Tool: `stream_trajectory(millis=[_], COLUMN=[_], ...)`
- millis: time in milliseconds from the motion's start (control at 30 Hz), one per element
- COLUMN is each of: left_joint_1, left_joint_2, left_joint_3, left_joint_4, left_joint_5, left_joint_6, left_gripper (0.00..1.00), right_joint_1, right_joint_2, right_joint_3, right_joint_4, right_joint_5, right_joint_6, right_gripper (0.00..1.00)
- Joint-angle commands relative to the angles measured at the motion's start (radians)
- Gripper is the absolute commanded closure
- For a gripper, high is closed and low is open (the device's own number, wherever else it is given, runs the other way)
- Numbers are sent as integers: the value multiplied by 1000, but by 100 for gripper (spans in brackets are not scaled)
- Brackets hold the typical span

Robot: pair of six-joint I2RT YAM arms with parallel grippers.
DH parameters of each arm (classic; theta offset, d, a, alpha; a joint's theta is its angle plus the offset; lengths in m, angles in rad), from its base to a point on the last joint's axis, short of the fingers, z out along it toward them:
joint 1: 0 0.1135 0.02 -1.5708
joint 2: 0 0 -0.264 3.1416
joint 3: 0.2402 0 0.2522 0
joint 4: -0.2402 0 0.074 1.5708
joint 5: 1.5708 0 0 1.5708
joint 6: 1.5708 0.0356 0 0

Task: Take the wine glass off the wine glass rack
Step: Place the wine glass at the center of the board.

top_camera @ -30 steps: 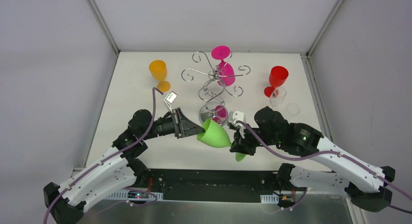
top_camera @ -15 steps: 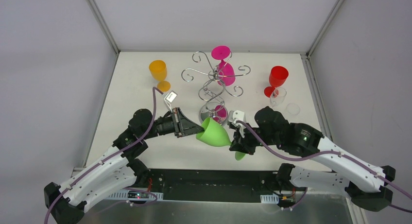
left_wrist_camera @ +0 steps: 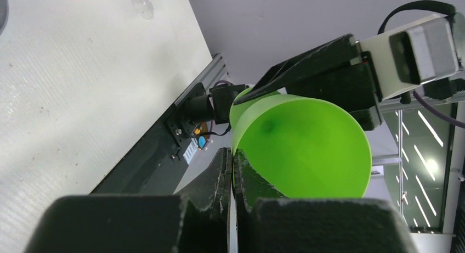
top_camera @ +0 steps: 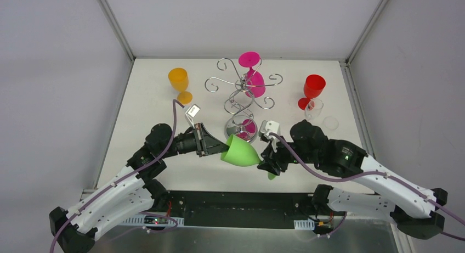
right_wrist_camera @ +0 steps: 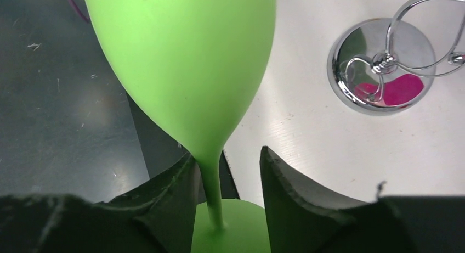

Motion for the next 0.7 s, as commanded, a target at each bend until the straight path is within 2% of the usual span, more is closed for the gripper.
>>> stream_trajectory(millis=[0,300,667], left_joint_1=[-4,-4,-4], left_joint_2=[-16,-8,58], left_joint_3=[42,168,391], left_joint_4=[-46,-371,-816], left_joint_5=[28,-123,-452], left_joint_6=[48,205,388], left_gripper=[100,100,100], right_joint_1=[-3,-4,-4], right_joint_2=[-48,-183,-270], right_joint_3=[17,-12,-24], right_joint_4=[58,43,26], right_joint_5=[73,112,193], right_joint_6=[11,35,117], right_gripper=[51,41,39])
